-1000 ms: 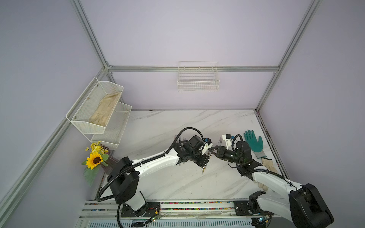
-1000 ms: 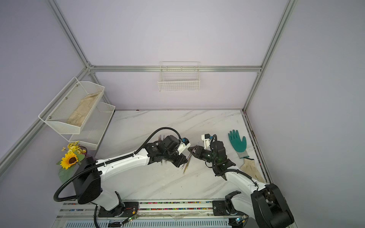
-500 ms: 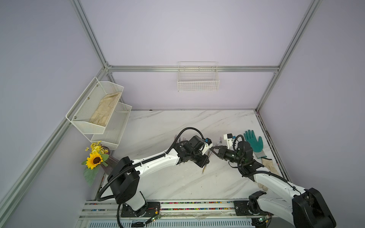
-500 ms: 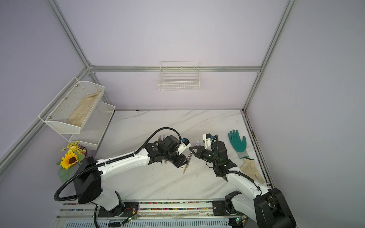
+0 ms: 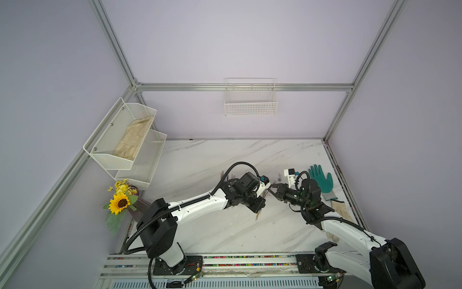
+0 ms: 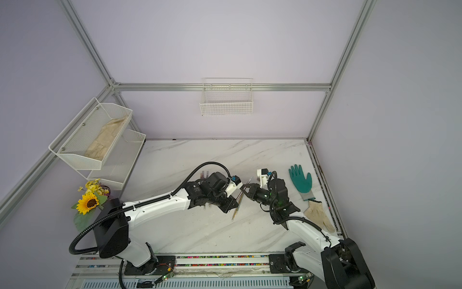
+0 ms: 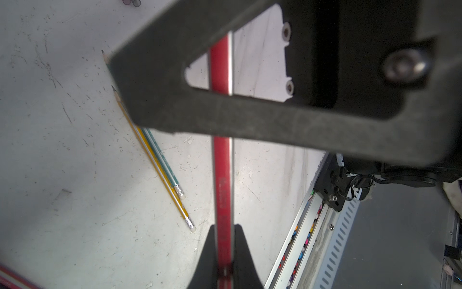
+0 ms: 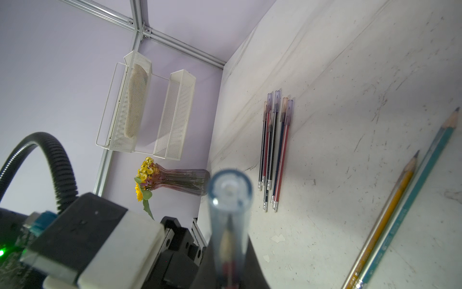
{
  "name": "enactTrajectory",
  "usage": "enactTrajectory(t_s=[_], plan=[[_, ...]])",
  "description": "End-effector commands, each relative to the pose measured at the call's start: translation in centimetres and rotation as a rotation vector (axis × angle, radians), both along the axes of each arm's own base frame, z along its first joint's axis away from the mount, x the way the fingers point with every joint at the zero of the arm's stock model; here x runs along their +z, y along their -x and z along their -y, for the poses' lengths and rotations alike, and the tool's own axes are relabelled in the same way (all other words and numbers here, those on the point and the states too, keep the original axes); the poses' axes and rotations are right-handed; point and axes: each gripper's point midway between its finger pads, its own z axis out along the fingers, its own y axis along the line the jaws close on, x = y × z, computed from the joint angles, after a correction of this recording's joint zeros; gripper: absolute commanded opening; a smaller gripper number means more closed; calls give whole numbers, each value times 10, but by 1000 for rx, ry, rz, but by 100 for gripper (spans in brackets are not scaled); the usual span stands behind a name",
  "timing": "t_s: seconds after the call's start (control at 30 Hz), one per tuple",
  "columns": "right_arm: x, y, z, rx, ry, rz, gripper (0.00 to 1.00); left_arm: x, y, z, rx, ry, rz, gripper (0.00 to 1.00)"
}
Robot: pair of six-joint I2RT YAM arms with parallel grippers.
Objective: Remove the protective cover of the pencils
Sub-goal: Remove the protective sleeve from the pencil.
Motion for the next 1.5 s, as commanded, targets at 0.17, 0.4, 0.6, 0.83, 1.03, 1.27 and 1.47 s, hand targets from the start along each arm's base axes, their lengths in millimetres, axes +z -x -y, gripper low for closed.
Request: enactTrajectory(t_s=[0.17, 0.4, 0.6, 0.83, 1.03, 1.27, 1.47], plan=[[7, 3, 2, -3, 22, 28, 38, -10, -12, -10, 58, -68, 27, 0], [-4, 6, 11, -35, 91, 17, 44, -14, -21, -17, 95, -126, 42, 0], [4, 2, 24, -110, 124, 30, 44, -15, -17, -19, 63, -139, 41, 0], [-3, -9, 28, -143, 173, 3, 42, -8, -9, -14, 20, -106, 29, 0], [7, -15, 34, -177, 184, 20, 35, -8, -6, -15, 11, -100, 25, 0], [2, -26, 45, -203, 198, -6, 29, -5, -4, -13, 2, -82, 21, 0], [-7, -32, 52, -198, 197, -36, 29, -1, -2, -12, -2, -70, 23, 0]])
